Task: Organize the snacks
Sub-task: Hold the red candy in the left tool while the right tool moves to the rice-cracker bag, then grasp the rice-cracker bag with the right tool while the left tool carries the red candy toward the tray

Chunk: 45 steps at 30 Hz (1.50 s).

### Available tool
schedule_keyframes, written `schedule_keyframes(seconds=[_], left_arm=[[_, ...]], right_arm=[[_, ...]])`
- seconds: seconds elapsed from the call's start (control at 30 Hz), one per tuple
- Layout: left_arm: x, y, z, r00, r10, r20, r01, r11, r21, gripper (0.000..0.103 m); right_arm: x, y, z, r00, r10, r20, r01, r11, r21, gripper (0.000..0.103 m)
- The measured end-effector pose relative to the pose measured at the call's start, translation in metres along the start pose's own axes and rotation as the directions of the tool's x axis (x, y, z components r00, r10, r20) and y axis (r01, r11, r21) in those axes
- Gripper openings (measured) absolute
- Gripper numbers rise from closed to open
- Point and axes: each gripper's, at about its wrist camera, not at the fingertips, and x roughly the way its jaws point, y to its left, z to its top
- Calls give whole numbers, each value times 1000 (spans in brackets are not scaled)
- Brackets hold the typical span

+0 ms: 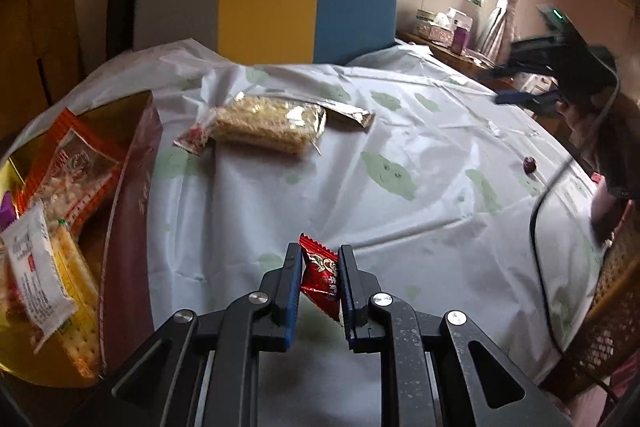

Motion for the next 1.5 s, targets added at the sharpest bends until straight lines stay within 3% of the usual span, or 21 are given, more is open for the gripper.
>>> schedule_keyframes(seconds=[0.17, 0.23, 0.33, 0.5, 0.57, 0.67, 0.8, 0.87, 0.93, 1.07, 1.2, 1.3, 1.5], left_arm=[[10, 8, -9, 999, -13, -41, 11, 999, -46, 18], [10, 8, -10, 999, -16, -40, 15, 999, -42, 18], [11, 12, -12, 999, -36, -37, 33, 998, -58, 18], [11, 13, -12, 999, -44, -30, 43, 997, -61, 18], [12, 13, -13, 998, -47, -28, 46, 997, -62, 18], [13, 15, -12, 998, -57, -29, 55, 996, -71, 18], [13, 16, -13, 998, -62, -27, 59, 995, -75, 18], [13, 16, -13, 998, -61, -27, 59, 995, -75, 18], [13, 15, -13, 998, -60, -28, 58, 996, -74, 18], [12, 15, -14, 998, -57, -27, 54, 996, -75, 18], [12, 14, -14, 998, -51, -24, 49, 996, -77, 18], [11, 13, -15, 999, -44, -24, 42, 996, -75, 18], [14, 6, -14, 1000, -10, -22, 9, 999, -53, 18]], right_arm=[[45, 88, -34, 983, 3, -185, -60, 951, -304, 43], [63, 119, -48, 973, -4, -233, -91, 913, -397, 54], [89, 168, -72, 954, -30, -297, -140, 834, -534, 62], [127, 231, -105, 930, -156, -332, -165, 631, -758, 72], [143, 249, -115, 925, -225, -306, -144, 539, -830, 74], [162, 266, -124, 913, -282, -294, -147, 443, -884, 75], [189, 277, -135, 892, -351, -284, -152, 358, -921, 83], [196, 278, -134, 889, -358, -286, -155, 352, -923, 83], [203, 277, -132, 886, -354, -300, -162, 371, -915, 83], [197, 267, -127, 899, -293, -325, -165, 461, -872, 75], [167, 249, -135, 908, -282, -310, -142, 490, -860, 73], [138, 224, -138, 905, -267, -332, -133, 563, -815, 73], [102, 158, -149, 894, -302, -330, -58, 653, -755, 73]])
